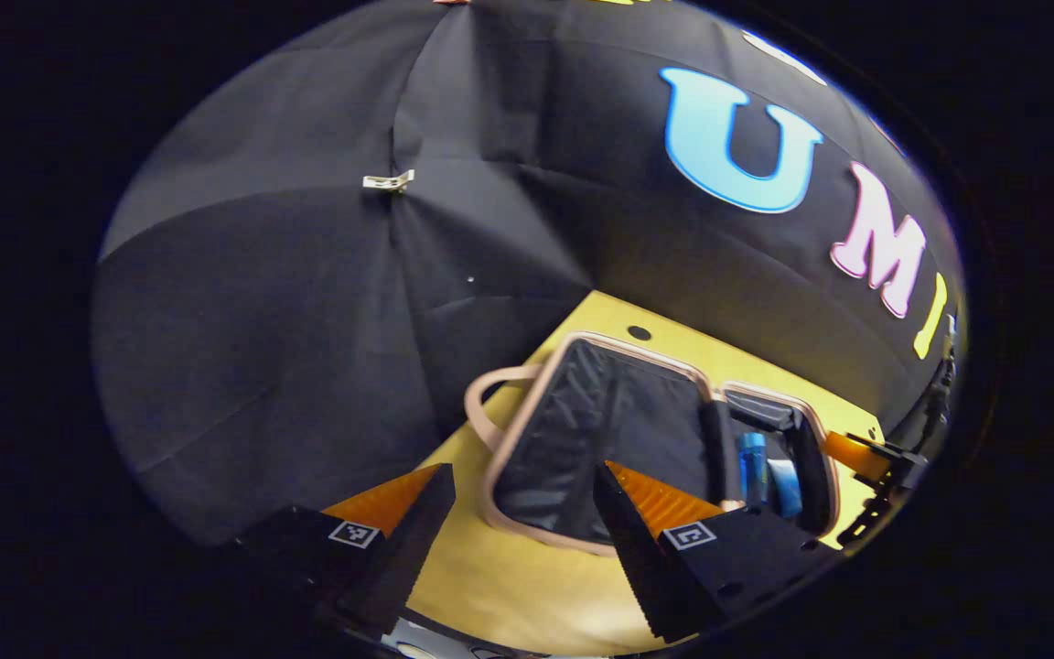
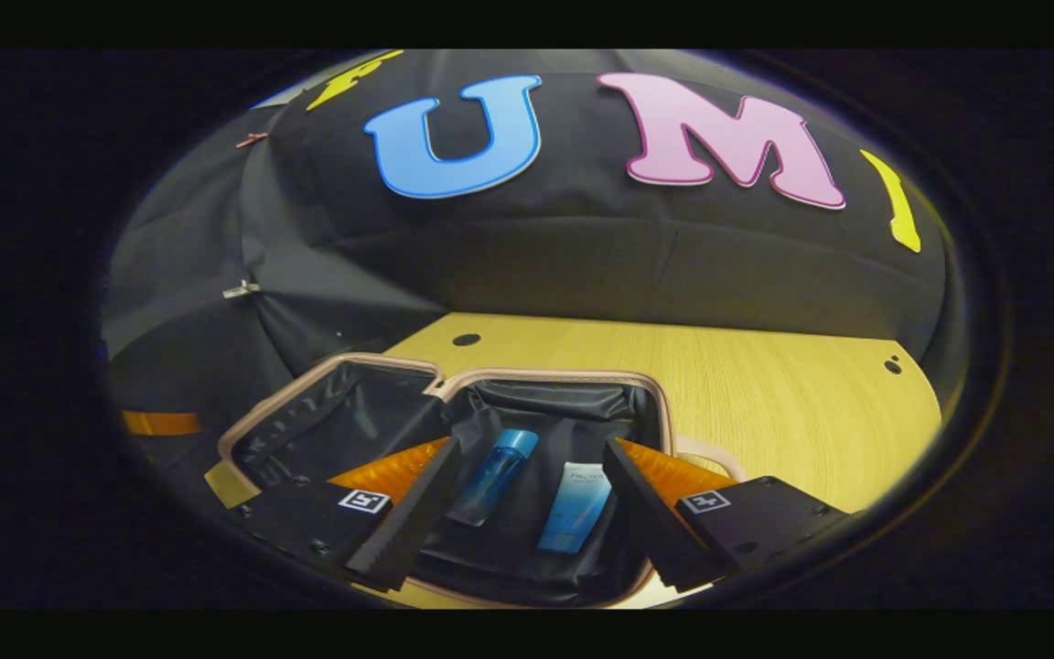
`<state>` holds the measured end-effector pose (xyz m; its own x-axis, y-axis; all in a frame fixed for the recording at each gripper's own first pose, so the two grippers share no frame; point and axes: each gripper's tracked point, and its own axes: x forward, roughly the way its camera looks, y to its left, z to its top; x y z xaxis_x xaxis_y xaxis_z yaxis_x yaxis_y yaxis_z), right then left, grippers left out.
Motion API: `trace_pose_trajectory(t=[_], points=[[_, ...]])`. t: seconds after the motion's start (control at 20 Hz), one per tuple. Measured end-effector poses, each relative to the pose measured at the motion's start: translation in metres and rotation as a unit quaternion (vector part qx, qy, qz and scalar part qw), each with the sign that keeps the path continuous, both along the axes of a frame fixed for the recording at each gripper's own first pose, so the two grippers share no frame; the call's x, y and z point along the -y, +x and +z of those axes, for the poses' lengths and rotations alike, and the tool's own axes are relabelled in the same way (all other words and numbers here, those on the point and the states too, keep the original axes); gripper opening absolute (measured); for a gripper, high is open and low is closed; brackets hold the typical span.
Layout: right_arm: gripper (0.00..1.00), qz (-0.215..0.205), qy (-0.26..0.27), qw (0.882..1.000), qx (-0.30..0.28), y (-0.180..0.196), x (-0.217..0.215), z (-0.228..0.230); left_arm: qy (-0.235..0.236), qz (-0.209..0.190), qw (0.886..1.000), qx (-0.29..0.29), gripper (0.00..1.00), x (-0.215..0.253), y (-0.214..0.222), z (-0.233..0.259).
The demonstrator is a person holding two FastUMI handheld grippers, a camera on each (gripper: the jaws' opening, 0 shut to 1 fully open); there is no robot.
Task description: First open the suitcase, pack the skin care products into it, and then close the suitcase.
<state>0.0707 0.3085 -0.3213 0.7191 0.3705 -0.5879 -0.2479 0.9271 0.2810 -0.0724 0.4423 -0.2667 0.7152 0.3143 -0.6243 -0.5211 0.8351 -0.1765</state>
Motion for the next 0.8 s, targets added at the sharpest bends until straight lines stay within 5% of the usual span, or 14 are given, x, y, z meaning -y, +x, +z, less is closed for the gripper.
trace_pose_trajectory(t=[0.25,0.3,0.4,0.6,0.65,0.7,0.8], points=[[0.98,0.025,0.004,1.0,0.013,-0.042,0.016,0.021,-0.075,0.011,0.997,0.023,0.96,-0.068,0.051,-0.051],[0.91,0.029,-0.001,0.999,0.015,-0.05,0.021,0.022,-0.099,0.016,0.995,0.027,0.95,-0.075,0.061,-0.061],[0.98,0.039,-0.007,0.999,0.009,-0.069,0.027,0.018,-0.163,0.024,0.986,0.036,0.93,-0.083,0.083,-0.083],[0.98,0.05,-0.018,0.998,-0.019,-0.095,0.038,0.002,-0.247,0.043,0.967,0.046,0.84,-0.079,0.109,-0.113],[0.91,0.05,-0.019,0.998,-0.024,-0.098,0.041,0.0,-0.253,0.041,0.965,0.054,0.82,-0.079,0.108,-0.113],[0.9,0.05,-0.019,0.998,-0.026,-0.101,0.043,-0.001,-0.254,0.041,0.964,0.062,0.76,-0.081,0.11,-0.113],[0.9,0.044,-0.02,0.998,-0.026,-0.102,0.053,-0.001,-0.26,0.042,0.962,0.067,0.46,-0.079,0.113,-0.116]])
